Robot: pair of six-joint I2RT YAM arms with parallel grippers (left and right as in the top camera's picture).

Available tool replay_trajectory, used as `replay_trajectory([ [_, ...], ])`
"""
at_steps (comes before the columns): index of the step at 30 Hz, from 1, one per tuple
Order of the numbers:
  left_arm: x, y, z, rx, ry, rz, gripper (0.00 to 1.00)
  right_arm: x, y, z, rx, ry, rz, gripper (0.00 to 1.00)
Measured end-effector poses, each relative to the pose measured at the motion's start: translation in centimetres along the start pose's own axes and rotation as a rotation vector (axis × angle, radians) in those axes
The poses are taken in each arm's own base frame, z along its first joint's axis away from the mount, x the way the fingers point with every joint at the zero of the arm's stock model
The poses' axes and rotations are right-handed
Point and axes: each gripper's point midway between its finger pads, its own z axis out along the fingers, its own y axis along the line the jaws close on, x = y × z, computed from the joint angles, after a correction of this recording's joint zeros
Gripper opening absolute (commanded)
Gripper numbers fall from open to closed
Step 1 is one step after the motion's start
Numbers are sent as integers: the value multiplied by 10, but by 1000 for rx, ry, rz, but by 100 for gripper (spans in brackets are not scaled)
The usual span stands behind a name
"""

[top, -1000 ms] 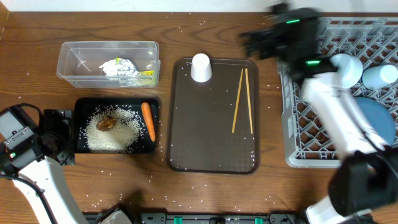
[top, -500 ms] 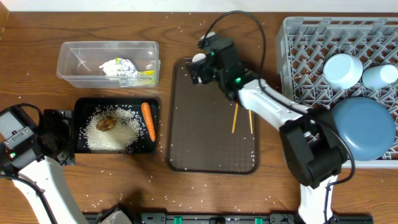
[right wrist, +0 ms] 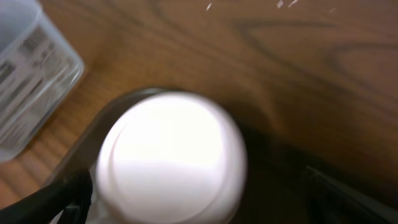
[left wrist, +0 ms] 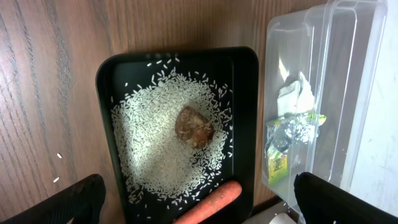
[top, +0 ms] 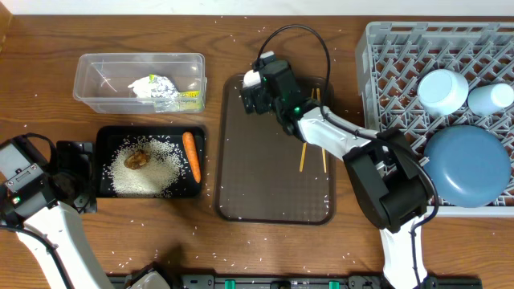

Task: Sort waste into correct bins and load items into the dishwasher rack
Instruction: 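Grasp the white cup with the right gripper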

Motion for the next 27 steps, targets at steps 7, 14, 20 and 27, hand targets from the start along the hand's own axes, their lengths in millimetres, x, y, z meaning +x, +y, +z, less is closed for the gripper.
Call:
replay_trajectory([
  [7, 0, 0, 0, 0, 0, 0, 98, 4, -1, 0, 9, 17, 25, 76],
  [14, 0, 0, 0, 0, 0, 0, 98, -1, 2, 1, 2, -10, 49, 73],
  [20, 0, 0, 0, 0, 0, 0, 98, 4, 1, 4, 3, 2, 66, 58],
  [27, 0, 0, 0, 0, 0, 0, 98, -6, 1, -5, -31, -4, 97, 42],
])
